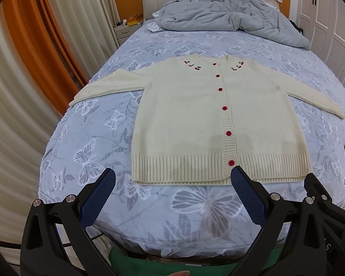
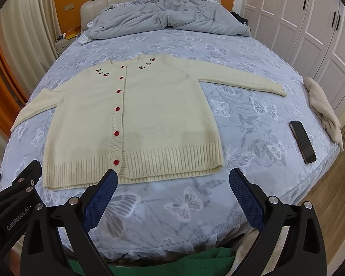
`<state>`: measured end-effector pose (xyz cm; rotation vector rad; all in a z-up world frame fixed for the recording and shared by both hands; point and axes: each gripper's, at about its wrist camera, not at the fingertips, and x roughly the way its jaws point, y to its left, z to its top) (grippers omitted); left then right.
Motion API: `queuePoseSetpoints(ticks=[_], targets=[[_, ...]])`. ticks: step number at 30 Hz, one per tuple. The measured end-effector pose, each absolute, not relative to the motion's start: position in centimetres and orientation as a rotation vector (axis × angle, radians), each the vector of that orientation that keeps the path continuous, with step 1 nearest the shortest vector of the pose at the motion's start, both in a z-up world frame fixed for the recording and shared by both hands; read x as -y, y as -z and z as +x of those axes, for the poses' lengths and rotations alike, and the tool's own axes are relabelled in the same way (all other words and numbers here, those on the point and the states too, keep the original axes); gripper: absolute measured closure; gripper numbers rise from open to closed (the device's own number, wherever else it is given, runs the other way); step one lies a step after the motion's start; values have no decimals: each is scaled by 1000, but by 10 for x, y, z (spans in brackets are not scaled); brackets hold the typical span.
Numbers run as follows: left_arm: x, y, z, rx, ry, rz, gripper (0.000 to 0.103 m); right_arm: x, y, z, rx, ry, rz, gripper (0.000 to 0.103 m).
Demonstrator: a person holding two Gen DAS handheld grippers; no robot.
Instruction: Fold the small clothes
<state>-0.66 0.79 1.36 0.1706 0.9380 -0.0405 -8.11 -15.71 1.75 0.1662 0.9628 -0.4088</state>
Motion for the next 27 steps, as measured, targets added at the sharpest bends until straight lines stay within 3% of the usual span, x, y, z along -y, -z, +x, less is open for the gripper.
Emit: queuePoseSetpoints(ticks=[27], targets=[[-8, -14, -6, -938, 37, 174, 5, 158, -16, -82, -964, 407, 170, 7]])
